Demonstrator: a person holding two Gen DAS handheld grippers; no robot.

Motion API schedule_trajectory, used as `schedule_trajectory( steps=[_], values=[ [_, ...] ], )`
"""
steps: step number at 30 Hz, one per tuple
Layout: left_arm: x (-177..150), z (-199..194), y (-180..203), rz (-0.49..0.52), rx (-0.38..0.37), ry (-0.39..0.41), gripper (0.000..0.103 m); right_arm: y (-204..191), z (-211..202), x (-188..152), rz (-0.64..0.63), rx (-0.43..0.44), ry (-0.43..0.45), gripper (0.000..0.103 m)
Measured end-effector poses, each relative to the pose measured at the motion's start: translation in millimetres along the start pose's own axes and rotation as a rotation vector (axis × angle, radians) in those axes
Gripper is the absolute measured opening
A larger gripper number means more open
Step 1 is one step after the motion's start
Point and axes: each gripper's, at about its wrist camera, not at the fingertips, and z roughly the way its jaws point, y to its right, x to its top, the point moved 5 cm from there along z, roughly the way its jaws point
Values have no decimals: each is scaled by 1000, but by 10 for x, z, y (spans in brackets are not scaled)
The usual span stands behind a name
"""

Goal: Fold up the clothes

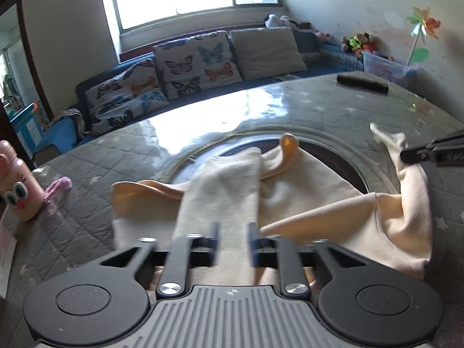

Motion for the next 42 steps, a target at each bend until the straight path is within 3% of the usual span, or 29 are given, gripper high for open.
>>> schedule_trajectory(
  steps=[4,5,6,9,18,23,27,29,35,37,39,42],
  values=[
    [-36,99,84,40,-8,-16,37,130,-228,-88,28,-13,37,2],
    [-50,119,86,50,3,-21,32,165,-291,-120,35,-19,45,2],
    [-65,138,88,61,15,-27,18,200,-357,-158,46,-22,50,2],
    [-93,157,28,46,44,-30,3,289,-536,-265,77,-28,60,2],
    [-109,-583,-370,-113,142,134,1,475,-776,-699,177,-41,-5,2],
    [-468,-1074,-779,-295,221,156,1,530,-860,-847,181,-80,-19,6],
    [-964,-1235,-1126,-443,288,78,1,638,-923,-861,209,-102,-10,10],
    [-1216,-1244,-1272,-500,308,25,2,691,-955,-836,230,-105,6,25],
    [-1417,-1309,-1327,-512,341,-3,6,659,-958,-650,208,-94,58,39],
    [-1319,-1279,-1253,-485,327,12,13,638,-880,-571,195,-93,61,39],
    [-1230,-1227,-1159,-459,313,25,32,617,-802,-493,182,-93,65,39],
    [-1110,-1136,-1086,-421,288,33,37,630,-681,-469,173,-101,53,36]
  ],
)
